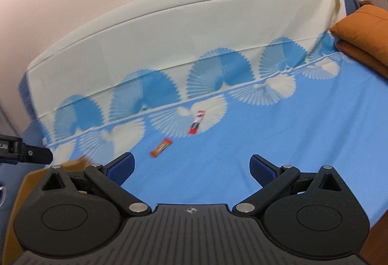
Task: Organize snacks
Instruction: 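Move both tools over the small red candy and red Nescafe stick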
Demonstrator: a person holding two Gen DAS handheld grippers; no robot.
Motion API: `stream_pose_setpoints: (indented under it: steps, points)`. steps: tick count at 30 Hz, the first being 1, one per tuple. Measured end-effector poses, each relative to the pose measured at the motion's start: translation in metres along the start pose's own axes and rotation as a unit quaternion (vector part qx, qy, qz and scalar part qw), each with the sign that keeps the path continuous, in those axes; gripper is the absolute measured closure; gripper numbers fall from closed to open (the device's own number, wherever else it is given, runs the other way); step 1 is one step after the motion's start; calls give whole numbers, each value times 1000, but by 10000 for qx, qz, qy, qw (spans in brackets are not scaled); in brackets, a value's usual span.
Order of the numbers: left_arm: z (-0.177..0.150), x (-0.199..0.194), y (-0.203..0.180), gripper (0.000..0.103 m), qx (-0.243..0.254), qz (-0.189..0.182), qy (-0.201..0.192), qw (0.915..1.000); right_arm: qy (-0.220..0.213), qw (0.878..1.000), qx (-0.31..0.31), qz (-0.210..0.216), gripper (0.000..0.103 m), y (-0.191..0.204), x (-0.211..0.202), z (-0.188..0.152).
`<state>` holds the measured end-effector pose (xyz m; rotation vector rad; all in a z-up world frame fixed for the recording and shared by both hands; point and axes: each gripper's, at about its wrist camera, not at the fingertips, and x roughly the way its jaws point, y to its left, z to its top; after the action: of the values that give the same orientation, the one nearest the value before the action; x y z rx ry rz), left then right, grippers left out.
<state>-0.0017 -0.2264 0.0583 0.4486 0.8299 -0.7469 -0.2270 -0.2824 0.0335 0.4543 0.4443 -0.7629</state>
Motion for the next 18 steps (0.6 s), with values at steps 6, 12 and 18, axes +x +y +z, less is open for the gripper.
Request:
stream_pose_setpoints:
  steps: [6, 12, 18]
  points:
    - [49, 131, -27, 0, 457, 66, 691, 9965, 20, 9998, 24, -171, 2, -20, 92, 37]
    - [68, 261, -31, 0, 510, -44, 1396, 9889, 424, 9986, -315, -55, 1, -20, 229, 62]
    - [79, 342, -33, 0, 343, -232, 1721, 9842, 970, 9933, -624, 97, 1, -14, 351, 53]
